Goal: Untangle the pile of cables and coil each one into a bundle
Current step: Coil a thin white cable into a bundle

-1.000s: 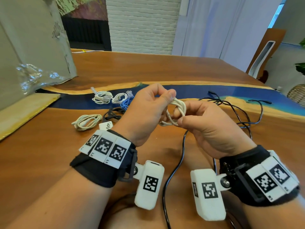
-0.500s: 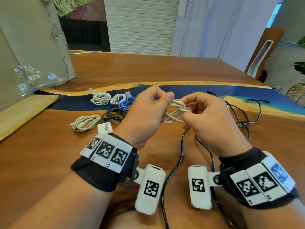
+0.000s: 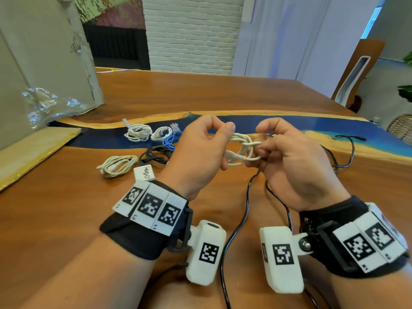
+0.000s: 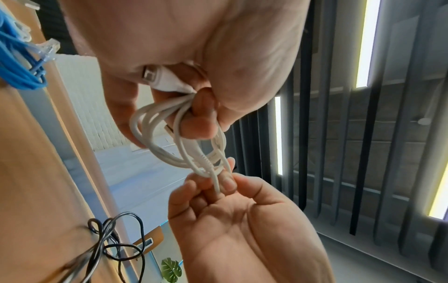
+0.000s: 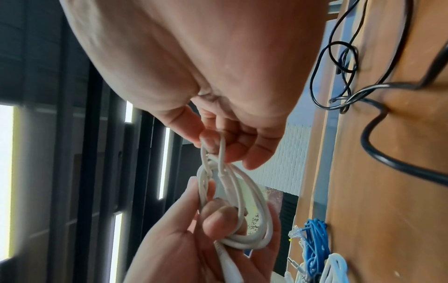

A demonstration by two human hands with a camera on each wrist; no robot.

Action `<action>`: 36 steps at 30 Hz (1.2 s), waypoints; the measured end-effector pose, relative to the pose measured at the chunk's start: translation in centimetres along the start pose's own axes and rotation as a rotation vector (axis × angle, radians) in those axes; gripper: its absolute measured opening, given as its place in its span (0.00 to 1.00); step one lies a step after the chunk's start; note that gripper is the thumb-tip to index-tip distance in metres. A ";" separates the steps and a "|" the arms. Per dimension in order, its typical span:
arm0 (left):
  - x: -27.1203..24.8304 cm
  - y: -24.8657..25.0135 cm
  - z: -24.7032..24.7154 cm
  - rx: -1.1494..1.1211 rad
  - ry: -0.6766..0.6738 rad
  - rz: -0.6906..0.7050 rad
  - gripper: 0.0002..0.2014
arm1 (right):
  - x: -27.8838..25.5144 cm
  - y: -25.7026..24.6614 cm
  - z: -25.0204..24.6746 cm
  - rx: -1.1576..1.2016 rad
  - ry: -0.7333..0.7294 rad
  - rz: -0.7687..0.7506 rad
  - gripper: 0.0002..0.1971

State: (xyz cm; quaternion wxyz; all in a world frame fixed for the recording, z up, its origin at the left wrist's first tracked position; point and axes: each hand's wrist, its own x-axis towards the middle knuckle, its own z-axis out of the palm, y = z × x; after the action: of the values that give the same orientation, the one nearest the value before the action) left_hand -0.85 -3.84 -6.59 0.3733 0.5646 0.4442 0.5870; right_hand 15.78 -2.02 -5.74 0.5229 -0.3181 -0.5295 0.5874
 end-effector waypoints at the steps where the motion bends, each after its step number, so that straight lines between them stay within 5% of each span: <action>1: 0.0 0.0 -0.1 0.014 0.004 0.003 0.11 | 0.0 0.0 0.0 -0.011 0.014 0.005 0.16; 14: 0.0 -0.3 -0.2 0.107 0.021 0.022 0.13 | -0.2 -0.4 0.0 0.020 -0.015 0.108 0.07; 24: 0.6 0.4 -1.0 -0.317 0.057 -0.175 0.13 | -0.8 -0.8 -1.0 -0.611 -0.128 -0.218 0.11; 29: 0.2 1.1 -0.7 -0.458 0.002 -0.211 0.14 | -0.9 -0.9 -0.9 -0.852 -0.008 -0.383 0.09; 36: 0.1 1.2 -0.1 -0.516 0.051 -0.089 0.14 | -0.7 0.9 0.9 -0.395 0.034 -0.349 0.09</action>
State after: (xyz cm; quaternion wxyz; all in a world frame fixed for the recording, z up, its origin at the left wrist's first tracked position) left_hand -0.92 -4.14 -5.40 0.5191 0.4157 0.3135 0.6778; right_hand 14.90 -2.86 -6.50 0.5530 -0.3276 -0.6719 0.3680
